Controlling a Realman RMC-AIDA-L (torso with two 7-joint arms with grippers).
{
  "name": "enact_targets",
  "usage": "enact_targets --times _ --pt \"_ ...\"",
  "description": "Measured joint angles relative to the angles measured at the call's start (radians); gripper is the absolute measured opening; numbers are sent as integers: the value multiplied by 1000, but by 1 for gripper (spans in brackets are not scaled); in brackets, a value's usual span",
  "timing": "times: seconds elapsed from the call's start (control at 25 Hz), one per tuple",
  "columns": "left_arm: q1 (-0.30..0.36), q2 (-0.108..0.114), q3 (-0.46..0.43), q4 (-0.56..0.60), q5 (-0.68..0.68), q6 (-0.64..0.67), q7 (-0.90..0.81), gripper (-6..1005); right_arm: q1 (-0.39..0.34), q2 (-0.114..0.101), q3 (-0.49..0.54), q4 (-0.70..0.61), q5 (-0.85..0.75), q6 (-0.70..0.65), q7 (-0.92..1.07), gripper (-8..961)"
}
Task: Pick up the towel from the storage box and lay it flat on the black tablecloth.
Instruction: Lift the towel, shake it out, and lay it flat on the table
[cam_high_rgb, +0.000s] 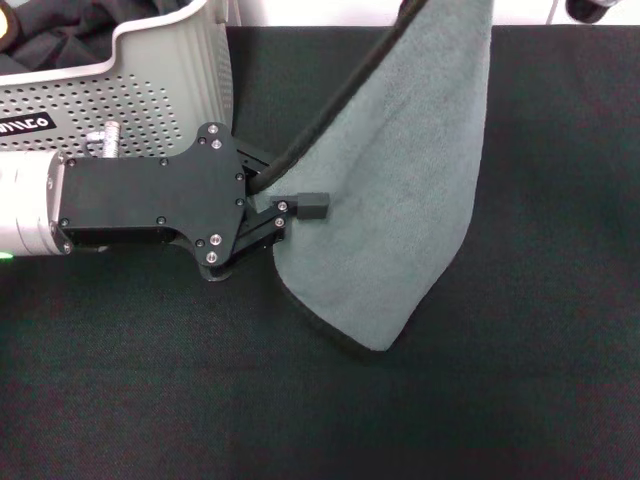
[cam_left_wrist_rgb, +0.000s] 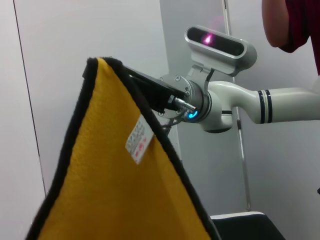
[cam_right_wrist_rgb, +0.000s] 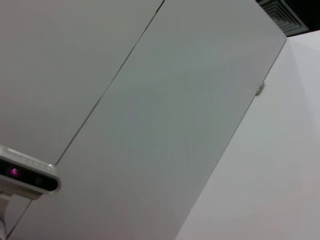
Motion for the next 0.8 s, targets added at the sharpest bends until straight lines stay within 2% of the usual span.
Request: enact_targets --times 0.36,0.8 --pt "4 9 -2 -27 -5 -1 13 35 -10 1 65 -3 8 2 1 10" --pt "2 16 -3 -27 0 -1 6 34 -16 3 88 27 19 2 -3 10"
